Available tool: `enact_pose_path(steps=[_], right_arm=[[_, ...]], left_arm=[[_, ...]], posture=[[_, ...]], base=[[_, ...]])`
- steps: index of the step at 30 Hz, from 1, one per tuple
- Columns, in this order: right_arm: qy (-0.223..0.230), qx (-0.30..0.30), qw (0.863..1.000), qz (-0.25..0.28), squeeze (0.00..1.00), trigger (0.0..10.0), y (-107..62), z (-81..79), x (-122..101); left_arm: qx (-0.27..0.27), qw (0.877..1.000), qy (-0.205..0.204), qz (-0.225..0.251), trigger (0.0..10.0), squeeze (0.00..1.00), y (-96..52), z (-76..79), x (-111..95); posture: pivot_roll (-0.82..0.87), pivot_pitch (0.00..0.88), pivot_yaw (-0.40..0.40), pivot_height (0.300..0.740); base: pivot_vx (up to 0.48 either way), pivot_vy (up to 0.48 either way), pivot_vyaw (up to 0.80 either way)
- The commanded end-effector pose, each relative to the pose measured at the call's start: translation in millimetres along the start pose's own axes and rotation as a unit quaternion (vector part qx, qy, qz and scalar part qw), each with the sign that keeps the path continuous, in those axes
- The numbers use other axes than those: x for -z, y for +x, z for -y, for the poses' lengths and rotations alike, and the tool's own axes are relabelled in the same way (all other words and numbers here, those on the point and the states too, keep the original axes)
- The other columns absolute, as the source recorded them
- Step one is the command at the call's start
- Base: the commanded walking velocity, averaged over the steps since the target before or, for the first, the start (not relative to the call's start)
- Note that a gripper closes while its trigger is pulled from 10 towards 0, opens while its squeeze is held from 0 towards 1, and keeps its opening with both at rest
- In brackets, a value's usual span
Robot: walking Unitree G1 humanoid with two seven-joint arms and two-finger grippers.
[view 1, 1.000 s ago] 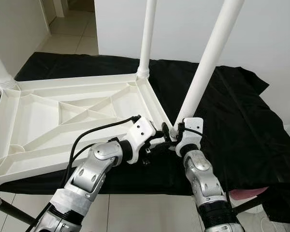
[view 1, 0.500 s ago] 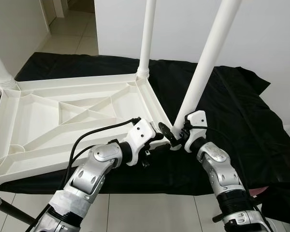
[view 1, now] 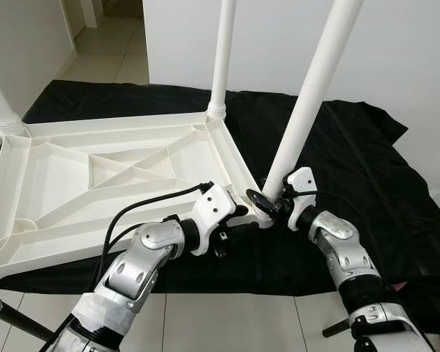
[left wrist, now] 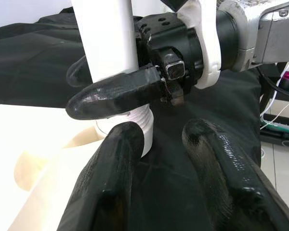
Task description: Building children table
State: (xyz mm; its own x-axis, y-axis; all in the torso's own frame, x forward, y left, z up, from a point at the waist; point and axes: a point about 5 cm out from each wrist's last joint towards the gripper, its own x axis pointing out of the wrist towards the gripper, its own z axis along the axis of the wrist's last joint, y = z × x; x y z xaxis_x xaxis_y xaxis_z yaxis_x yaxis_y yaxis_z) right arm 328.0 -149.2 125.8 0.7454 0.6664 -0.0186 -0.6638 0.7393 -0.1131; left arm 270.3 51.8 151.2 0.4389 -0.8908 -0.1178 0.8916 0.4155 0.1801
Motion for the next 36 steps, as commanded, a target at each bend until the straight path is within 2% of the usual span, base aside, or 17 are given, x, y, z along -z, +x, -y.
enact_pose_path(steps=[1, 2, 3, 4, 5, 11, 16, 22, 26, 27, 28, 35, 36], right_arm=[[-0.004, -0.016, 1.0, -0.018, 0.0, 0.0, 0.2, -1.8, 6.5], [-0.004, -0.016, 1.0, -0.018, 0.0, 0.0, 0.2, -1.8, 6.5], [-0.003, -0.015, 1.0, -0.016, 0.0, 3.1, -0.1, -2.0, 7.3], [-0.003, -0.015, 1.0, -0.016, 0.0, 3.1, -0.1, -2.0, 7.3], [-0.001, -0.01, 1.0, -0.016, 0.0, 10.0, -0.4, -2.3, 8.4], [0.013, 0.015, 1.0, -0.02, 0.0, 10.0, -0.1, -4.0, 12.2], [0.023, 0.059, 0.998, -0.021, 0.0, 10.0, 0.7, -4.4, 14.1], [0.033, 0.108, 0.994, -0.007, 0.0, 10.0, 3.3, -16.0, 9.6], [0.053, 0.214, 0.975, -0.019, 0.0, 10.0, 3.3, -18.4, 9.8], [0.053, 0.214, 0.975, -0.019, 0.0, 10.0, 3.3, -18.4, 9.8], [0.064, 0.271, 0.96, -0.027, 0.0, 10.0, 1.1, -21.9, 13.7], [0.059, 0.317, 0.946, -0.036, 0.0, 10.0, -1.5, -26.7, 17.4], [0.062, 0.344, 0.936, -0.037, 0.0, 10.0, -1.6, -29.2, 18.1]], left_arm=[[0.014, 1.0, -0.002, -0.001, 10.0, 0.0, -0.4, 4.3, -0.3], [0.014, 1.0, -0.002, -0.001, 10.0, 0.0, -0.4, 4.3, -0.3], [0.015, 1.0, -0.003, -0.002, 10.0, 0.0, -0.3, 5.1, -0.1], [0.015, 1.0, -0.003, -0.002, 10.0, 0.0, -0.3, 5.1, -0.1], [0.016, 1.0, -0.003, -0.002, 10.0, 0.0, 0.2, 5.8, 0.0], [0.018, 1.0, -0.005, -0.002, 10.0, 0.0, 1.1, 6.4, -0.3], [0.017, 1.0, -0.005, -0.001, 10.0, 0.0, 1.6, 4.9, -1.0], [0.015, 1.0, -0.004, -0.002, 10.0, 0.0, 1.6, 3.0, -1.0], [0.012, 1.0, -0.004, -0.003, 10.0, 0.0, 0.7, 0.9, -1.1], [0.012, 1.0, -0.004, -0.003, 10.0, 0.0, 0.7, 0.9, -1.1], [0.01, 1.0, -0.003, -0.003, 10.0, 0.0, 0.9, 0.5, -0.9], [0.008, 1.0, -0.003, -0.005, 10.0, 0.0, 0.9, -0.1, 0.0], [0.009, 1.0, -0.003, -0.005, 10.0, 0.0, 0.7, 0.1, 0.2]], posture=[[0.03, 0.0, -0.067, 0.74], [0.03, 0.0, -0.067, 0.74], [0.02, 0.0, -0.065, 0.74], [0.02, 0.0, -0.065, 0.74], [0.02, 0.0, -0.066, 0.74], [0.02, 0.007, -0.062, 0.74], [0.01, 0.016, -0.061, 0.74], [0.01, 0.019, -0.064, 0.74], [0.0, 0.02, -0.065, 0.74], [0.0, 0.02, -0.065, 0.74], [0.01, 0.015, -0.066, 0.74], [0.01, 0.013, -0.066, 0.74], [0.01, 0.009, -0.069, 0.74]], base=[[0.0, 0.0, 0.0], [0.0, 0.0, 0.0], [0.0, 0.0, 0.0], [0.0, 0.0, 0.0], [0.0, 0.0, 0.0], [0.0, 0.0, 0.0], [0.0, 0.0, 0.0], [0.0, 0.0, 0.0], [0.0, 0.0, 0.0], [0.0, 0.0, 0.0], [0.0, 0.0, 0.0], [0.0, 0.0, 0.0], [0.0, 0.0, 0.0]])
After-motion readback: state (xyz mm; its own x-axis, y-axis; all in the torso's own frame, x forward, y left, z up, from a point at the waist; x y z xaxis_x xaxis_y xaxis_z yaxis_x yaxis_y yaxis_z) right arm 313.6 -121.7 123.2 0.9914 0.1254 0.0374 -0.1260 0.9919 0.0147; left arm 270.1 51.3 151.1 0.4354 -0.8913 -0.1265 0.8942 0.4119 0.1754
